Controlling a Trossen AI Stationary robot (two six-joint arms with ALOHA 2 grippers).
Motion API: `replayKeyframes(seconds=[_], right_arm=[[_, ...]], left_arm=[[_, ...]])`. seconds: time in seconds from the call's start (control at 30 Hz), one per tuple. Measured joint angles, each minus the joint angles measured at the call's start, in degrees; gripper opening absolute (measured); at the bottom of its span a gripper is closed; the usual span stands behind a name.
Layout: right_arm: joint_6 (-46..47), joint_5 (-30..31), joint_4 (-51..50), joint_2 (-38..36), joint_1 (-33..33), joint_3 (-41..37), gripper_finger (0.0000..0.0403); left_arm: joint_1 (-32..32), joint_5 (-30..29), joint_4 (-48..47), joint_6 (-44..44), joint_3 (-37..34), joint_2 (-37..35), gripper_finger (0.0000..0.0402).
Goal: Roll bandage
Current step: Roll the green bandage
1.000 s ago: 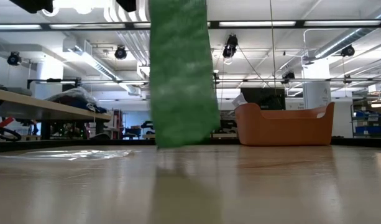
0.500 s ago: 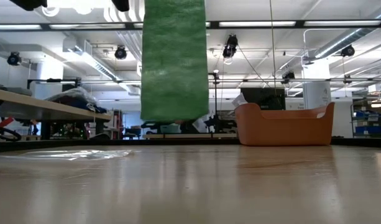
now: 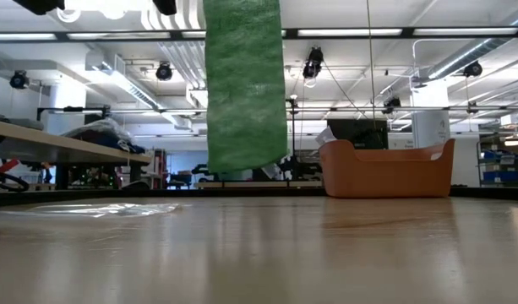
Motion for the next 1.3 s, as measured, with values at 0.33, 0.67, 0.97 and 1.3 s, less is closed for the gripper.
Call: replayKeyframes(seconds=[0.33, 0.67, 0.97, 1.3], right_arm=[[0.4, -6.9, 0.5, 0.0, -1.2, 0.0, 0.0198], [3.5, -8.9, 0.9, -0.1, -2.0, 0.0, 0.0129], [1.4, -9.4, 1.1, -0.3, -2.2, 0.0, 0.0015], [0.9, -9.5, 1.2, -3.6, -1.4, 0.0, 0.0007]], left_arm=[[0.0, 3.5, 3.5, 0.3, 0.0, 2.9, 0.0000], [0.0, 4.1, 5.7, 2.7, 0.0, 5.0, 0.0006], [0.0, 4.6, 4.7, 4.6, 0.0, 4.4, 0.0053], [0.0, 3.6, -1.1, 5.3, 0.0, 0.8, 0.0122]])
